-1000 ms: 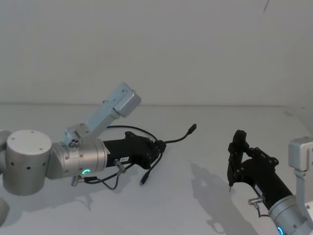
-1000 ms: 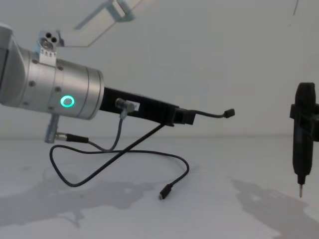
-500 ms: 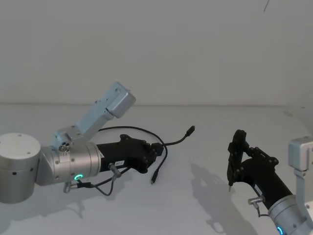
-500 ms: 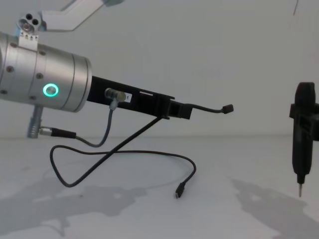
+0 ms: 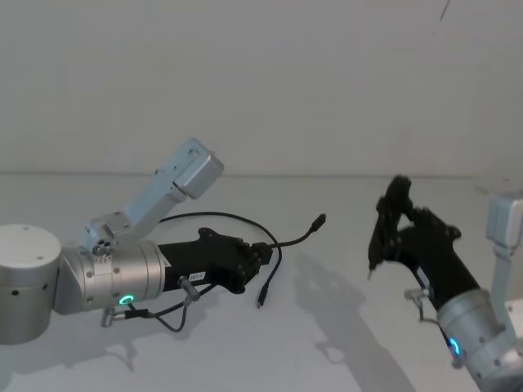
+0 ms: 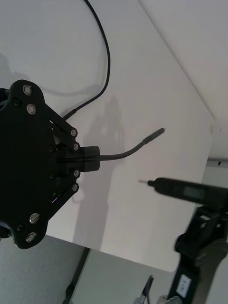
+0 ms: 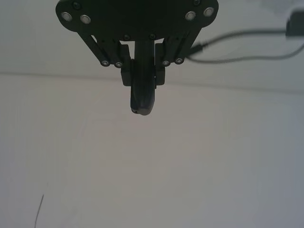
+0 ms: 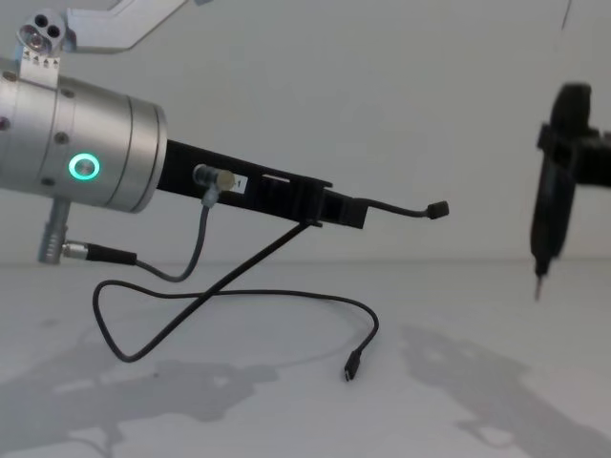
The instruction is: Pick up the data cable with the one hand.
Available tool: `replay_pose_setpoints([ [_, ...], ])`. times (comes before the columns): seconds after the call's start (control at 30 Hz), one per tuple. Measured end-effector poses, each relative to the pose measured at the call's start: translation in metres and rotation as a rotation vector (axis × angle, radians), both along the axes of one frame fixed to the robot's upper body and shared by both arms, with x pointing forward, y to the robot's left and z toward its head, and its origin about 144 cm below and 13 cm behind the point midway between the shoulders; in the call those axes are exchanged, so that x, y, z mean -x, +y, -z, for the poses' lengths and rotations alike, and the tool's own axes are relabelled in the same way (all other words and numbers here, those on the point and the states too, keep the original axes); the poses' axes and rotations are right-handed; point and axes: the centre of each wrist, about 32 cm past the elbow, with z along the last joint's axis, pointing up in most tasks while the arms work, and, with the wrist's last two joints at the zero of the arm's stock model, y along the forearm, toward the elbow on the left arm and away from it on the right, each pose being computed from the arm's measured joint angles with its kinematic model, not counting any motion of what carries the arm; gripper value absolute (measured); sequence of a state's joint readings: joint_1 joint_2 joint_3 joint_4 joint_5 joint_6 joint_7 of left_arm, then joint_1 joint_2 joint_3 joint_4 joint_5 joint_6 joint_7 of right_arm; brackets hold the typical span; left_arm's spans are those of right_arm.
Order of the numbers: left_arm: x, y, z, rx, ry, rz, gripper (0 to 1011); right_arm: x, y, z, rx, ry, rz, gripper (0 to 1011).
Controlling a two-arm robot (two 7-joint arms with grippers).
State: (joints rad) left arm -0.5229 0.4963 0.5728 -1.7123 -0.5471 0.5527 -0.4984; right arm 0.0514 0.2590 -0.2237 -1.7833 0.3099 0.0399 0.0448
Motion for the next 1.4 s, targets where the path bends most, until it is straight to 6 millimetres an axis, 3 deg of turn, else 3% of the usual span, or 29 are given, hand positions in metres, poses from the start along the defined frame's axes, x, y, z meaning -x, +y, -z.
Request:
replay_pose_setpoints([
  [0.3, 0.002, 0.0, -0.001, 0.001, 0.003, 0.0, 39, -0.019, 0.019, -0.015, -0.064, -0.042, 0.01, 279],
  [0.83, 0.003, 0.001, -0.002, 0.001, 0.005, 0.001, 39, -0.044, 0.039, -0.02, -0.103, -0.076, 0.036, 279],
  [1.4, 0.003, 0.001, -0.001, 0.001, 0.006, 0.001, 39, -0.047, 0.045, -0.023, -0.123, -0.07, 0.032, 279],
])
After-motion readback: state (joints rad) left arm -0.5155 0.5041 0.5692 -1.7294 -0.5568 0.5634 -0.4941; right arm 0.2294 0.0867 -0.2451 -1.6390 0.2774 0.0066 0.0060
